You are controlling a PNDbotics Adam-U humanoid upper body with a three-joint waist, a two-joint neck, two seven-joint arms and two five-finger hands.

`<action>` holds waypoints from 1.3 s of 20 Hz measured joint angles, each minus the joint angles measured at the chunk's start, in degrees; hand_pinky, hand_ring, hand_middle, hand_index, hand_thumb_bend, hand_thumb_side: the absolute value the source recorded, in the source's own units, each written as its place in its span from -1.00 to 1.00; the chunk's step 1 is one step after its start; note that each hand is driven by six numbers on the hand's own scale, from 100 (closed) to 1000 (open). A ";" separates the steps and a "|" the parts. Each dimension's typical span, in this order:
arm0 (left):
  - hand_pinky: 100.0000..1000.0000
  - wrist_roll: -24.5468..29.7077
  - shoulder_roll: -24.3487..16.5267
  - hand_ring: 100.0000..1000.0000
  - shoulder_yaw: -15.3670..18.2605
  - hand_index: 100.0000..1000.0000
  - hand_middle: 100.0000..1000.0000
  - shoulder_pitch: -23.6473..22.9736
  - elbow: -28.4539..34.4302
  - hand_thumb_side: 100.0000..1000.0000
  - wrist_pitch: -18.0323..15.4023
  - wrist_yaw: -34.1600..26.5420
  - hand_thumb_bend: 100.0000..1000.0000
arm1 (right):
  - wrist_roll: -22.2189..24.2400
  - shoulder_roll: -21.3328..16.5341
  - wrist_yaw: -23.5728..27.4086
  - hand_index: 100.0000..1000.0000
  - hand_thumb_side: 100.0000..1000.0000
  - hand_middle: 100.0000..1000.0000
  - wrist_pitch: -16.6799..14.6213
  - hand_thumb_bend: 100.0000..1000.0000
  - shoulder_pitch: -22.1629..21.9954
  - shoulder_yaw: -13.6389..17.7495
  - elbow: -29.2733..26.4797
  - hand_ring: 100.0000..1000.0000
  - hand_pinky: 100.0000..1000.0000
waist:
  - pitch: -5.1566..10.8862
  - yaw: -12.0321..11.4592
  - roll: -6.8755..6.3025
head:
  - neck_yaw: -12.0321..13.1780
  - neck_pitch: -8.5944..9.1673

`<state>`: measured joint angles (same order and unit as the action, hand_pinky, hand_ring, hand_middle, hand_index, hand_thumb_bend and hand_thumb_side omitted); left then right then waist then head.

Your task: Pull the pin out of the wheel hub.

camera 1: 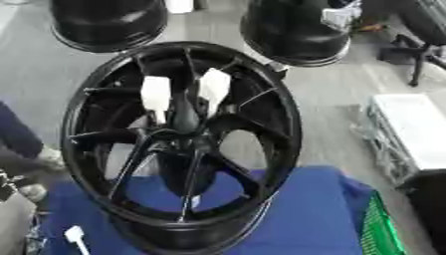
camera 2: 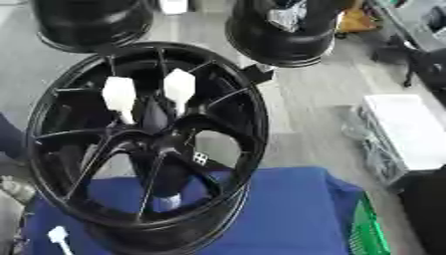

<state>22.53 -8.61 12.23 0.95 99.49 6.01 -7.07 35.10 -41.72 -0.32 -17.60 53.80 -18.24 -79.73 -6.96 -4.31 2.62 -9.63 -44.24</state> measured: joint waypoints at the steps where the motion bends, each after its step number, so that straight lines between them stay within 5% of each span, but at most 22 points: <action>1: 0.46 0.02 0.00 0.53 -0.02 0.40 0.27 -0.03 -0.06 0.35 0.01 0.00 -0.38 | 0.68 1.43 -1.70 0.92 -0.77 0.77 -0.24 -1.00 0.93 -0.19 1.76 0.66 0.64 | 0.10 -0.05 -0.04 | -0.16 0.00; 10: 0.46 0.55 0.01 0.52 -0.36 0.40 0.27 -0.02 -0.24 0.36 -0.04 0.01 -0.38 | 6.33 9.74 -11.72 0.92 -0.70 0.78 -4.42 -1.00 4.20 -0.72 12.82 0.71 0.68 | 0.13 -0.90 -0.40 | -1.99 0.00; 26: 0.46 1.49 0.05 0.52 -0.73 0.40 0.26 0.13 -0.24 0.37 -0.35 0.05 -0.39 | 11.51 12.09 -15.11 0.91 -0.60 0.80 -3.49 -1.00 3.95 -5.67 10.52 0.77 0.74 | 0.01 -1.67 -1.09 | -3.82 0.00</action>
<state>24.02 -8.56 11.50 1.08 99.25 5.66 -7.03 46.60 -29.63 -15.42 -21.09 57.75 -23.91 -69.21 -6.95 -5.98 1.53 -13.44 -44.24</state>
